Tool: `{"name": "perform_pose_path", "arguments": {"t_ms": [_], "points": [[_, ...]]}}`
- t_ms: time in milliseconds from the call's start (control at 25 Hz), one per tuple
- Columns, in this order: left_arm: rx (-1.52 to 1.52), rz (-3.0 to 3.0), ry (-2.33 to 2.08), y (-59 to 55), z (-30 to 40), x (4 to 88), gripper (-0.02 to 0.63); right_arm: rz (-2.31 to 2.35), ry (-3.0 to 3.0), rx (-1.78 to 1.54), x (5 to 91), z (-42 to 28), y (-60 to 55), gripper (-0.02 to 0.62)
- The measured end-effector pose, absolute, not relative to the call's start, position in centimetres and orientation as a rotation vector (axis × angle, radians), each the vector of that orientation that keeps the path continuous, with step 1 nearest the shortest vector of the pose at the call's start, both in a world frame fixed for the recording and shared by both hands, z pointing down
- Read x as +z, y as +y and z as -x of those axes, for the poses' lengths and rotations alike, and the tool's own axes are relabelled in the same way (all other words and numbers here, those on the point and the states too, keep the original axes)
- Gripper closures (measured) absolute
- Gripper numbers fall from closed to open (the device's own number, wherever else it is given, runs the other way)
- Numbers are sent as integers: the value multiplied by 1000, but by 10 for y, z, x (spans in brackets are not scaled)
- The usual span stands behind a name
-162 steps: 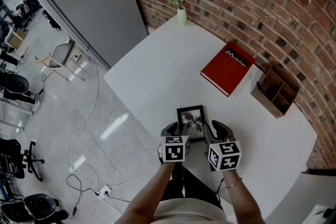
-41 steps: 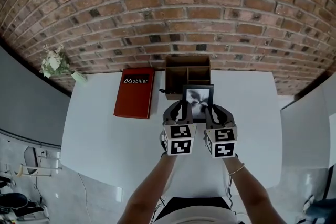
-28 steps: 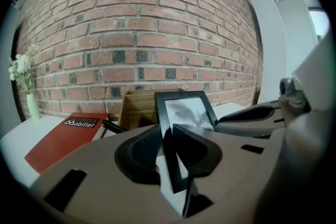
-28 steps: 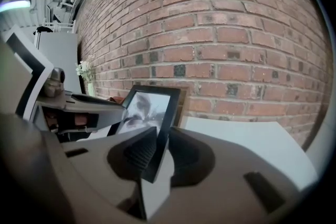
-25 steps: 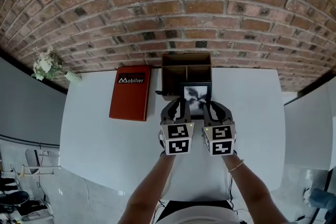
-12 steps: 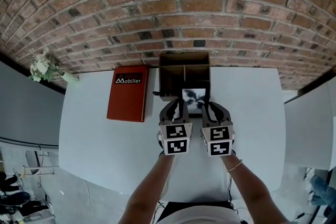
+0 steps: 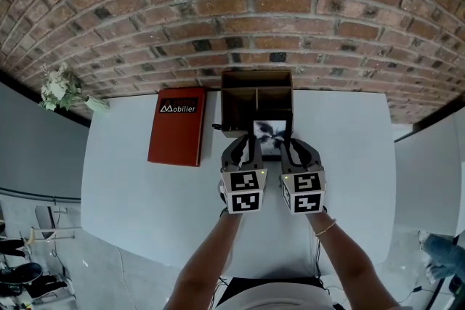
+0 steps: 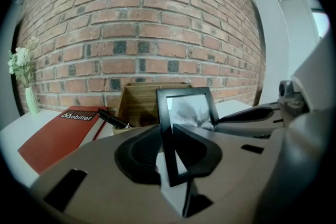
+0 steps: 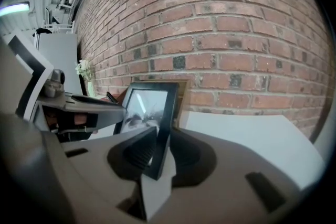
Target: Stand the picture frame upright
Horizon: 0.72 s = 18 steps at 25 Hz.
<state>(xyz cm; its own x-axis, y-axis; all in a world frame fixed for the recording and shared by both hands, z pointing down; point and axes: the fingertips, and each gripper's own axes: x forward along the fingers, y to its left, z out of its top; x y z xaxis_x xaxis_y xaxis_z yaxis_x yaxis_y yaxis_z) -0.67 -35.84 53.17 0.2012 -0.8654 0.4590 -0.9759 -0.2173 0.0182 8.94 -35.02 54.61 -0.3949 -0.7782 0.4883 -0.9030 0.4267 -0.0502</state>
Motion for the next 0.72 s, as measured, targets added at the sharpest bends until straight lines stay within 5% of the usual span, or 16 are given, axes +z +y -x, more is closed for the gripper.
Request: {"name": "perform_pose_path", "arguments": {"t_ms": [720], "points": [[462, -2163, -1720, -347, 11, 531, 521, -1447, -2284, 473, 548, -95, -343, 515]]}}
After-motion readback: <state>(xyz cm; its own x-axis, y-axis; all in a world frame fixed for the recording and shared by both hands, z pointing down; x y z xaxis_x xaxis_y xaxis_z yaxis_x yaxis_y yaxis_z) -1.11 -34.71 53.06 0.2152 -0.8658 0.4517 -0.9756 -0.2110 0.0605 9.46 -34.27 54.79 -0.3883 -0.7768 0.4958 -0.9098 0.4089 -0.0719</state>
